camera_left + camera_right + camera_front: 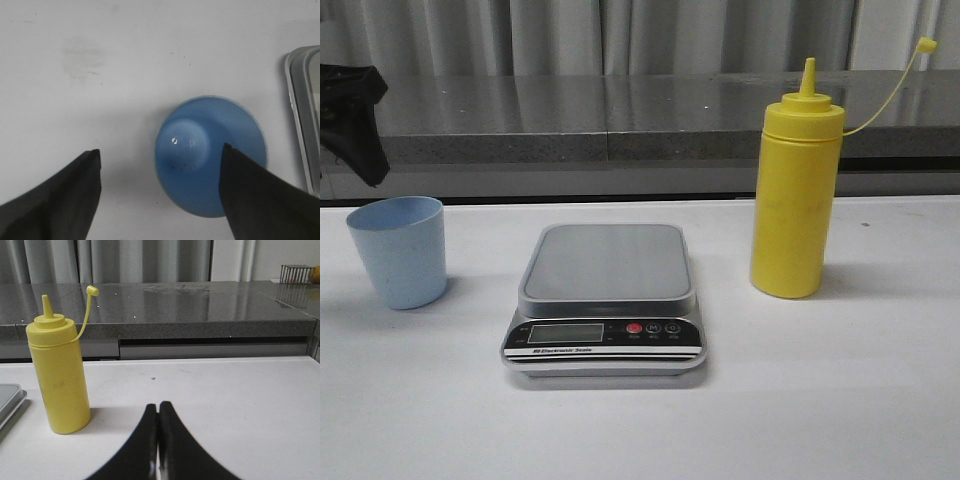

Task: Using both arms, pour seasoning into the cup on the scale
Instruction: 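Lower the left gripper onto the light blue cup and grasp its rim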

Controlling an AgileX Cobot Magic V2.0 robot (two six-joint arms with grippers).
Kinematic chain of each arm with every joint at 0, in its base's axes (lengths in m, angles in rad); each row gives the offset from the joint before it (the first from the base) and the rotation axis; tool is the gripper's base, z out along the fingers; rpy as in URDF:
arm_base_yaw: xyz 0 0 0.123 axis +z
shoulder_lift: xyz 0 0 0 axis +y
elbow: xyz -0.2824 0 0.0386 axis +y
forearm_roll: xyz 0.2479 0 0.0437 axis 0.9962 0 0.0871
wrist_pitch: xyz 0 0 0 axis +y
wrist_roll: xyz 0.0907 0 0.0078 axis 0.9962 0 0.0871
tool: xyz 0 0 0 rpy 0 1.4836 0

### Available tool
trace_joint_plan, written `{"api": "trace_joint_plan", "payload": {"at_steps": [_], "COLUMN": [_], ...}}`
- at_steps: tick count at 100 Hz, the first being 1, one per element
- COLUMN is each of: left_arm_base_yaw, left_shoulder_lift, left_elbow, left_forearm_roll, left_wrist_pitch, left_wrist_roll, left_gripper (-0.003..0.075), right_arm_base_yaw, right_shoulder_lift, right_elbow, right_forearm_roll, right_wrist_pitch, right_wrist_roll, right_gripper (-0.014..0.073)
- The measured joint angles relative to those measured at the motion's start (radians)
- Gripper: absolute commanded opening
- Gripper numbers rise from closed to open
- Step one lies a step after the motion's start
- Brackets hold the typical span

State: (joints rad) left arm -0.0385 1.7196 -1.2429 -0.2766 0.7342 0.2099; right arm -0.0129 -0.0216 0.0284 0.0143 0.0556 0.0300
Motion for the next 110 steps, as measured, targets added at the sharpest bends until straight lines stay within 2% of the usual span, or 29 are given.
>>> {"api": "trace_joint_plan", "payload": {"at_steps": [14,34,56,66,83,110], "left_arm_base_yaw": [-0.002,-0.002,-0.003,-0.003,-0.003,-0.003], "left_shoulder_lift": [0.039,0.071,0.114,0.122,0.122,0.122], "left_elbow": [0.000,-0.004,-0.006,-0.006,-0.021,-0.109], "left_forearm_roll": [-0.004,-0.004,-0.009,-0.016,-0.019,-0.021], "left_wrist_pitch": [-0.009,-0.020,-0.026,-0.027,-0.027,0.054], "left_wrist_roll": [0.000,0.000,0.000,0.000,0.000,0.000], "left_gripper": [0.0470,0.0386,0.0373,0.0274,-0.0022,-0.0020], "right_arm_base_yaw": [0.000,0.000,0.000,0.000,0.000,0.000], "right_shoulder_lift": [0.000,0.000,0.000,0.000,0.000,0.000], "right_elbow": [0.000,0.000,0.000,0.000,0.000,0.000], "right_forearm_roll": [0.000,0.000,0.000,0.000,0.000,0.000], "right_wrist_pitch": [0.000,0.000,0.000,0.000,0.000,0.000], "right_wrist_roll": [0.000,0.000,0.000,0.000,0.000,0.000], "right_gripper": [-0.0067,-0.0067,-0.0067,-0.0067,-0.0067,-0.0067]}}
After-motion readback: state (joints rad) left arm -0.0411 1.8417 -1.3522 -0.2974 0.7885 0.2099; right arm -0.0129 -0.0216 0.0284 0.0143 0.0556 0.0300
